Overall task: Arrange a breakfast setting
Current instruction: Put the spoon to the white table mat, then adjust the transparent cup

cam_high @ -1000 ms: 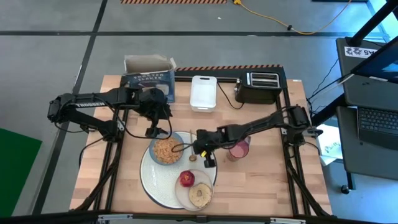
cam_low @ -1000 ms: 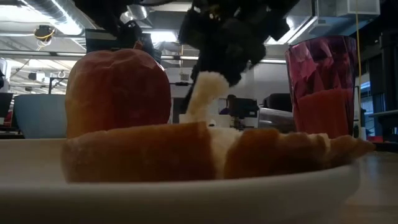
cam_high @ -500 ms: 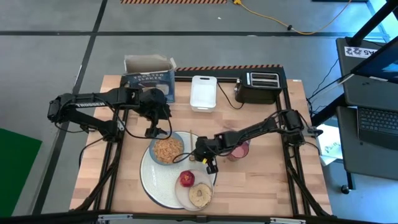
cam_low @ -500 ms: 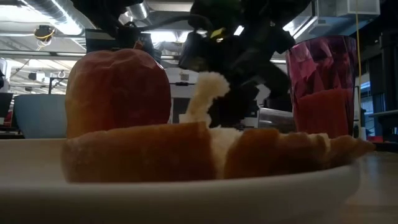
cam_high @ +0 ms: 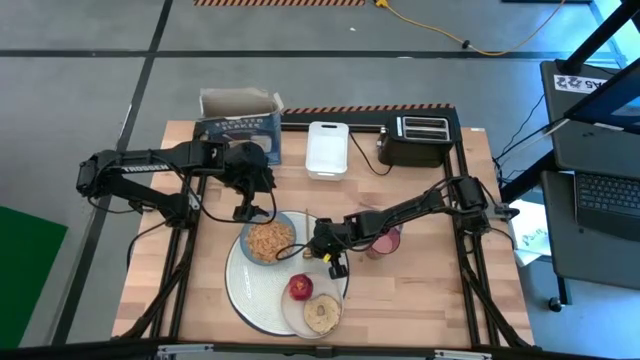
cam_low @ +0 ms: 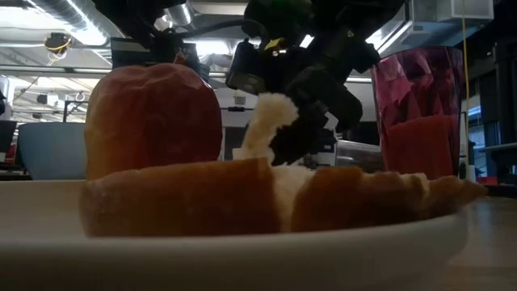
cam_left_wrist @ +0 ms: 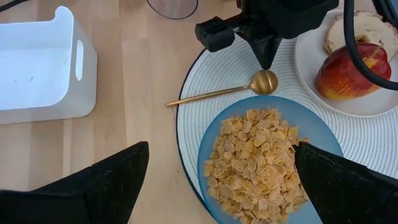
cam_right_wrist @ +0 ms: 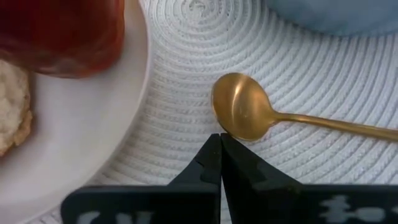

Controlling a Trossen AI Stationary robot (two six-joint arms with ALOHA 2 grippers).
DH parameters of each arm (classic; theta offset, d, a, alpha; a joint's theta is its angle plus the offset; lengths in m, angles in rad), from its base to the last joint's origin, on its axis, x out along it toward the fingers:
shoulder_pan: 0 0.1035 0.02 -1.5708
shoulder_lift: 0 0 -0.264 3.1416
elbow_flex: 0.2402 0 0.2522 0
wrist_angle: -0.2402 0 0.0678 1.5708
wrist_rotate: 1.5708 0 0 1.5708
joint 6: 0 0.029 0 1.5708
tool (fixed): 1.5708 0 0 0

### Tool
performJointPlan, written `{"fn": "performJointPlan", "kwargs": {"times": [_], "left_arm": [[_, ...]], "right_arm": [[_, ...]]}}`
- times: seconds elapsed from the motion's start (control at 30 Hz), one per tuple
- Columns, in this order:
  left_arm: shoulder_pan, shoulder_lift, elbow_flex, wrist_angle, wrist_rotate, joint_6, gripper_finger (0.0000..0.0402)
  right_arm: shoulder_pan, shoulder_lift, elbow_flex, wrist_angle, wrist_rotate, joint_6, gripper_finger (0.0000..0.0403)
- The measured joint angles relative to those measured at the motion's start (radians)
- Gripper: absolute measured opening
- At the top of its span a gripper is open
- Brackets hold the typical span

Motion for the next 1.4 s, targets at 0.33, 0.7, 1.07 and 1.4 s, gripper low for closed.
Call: {"fn": "performJointPlan", "kwargs": {"times": [0.33, 0.7, 1.07, 1.4], "left_arm": [[0.001, 0.000, 0.000, 0.004, 0.000, 0.026, 0.0390], [0.001, 0.000, 0.000, 0.004, -0.006, 0.027, 0.0390], [0.001, 0.000, 0.000, 0.003, -0.006, 0.025, 0.0390], [0.001, 0.010, 0.000, 0.040, 0.032, -0.032, 0.0390]], "right_arm": [[0.000, 0.000, 0.000, 0.020, -0.002, 0.000, 0.0002], [-0.010, 0.000, 0.000, 0.040, -0.018, 0.000, 0.0002], [-0.059, -0.104, 0.078, -0.098, 0.150, -0.014, 0.0011], [-0.190, -0.233, 0.312, -0.533, 0.261, -0.132, 0.0012]]}}
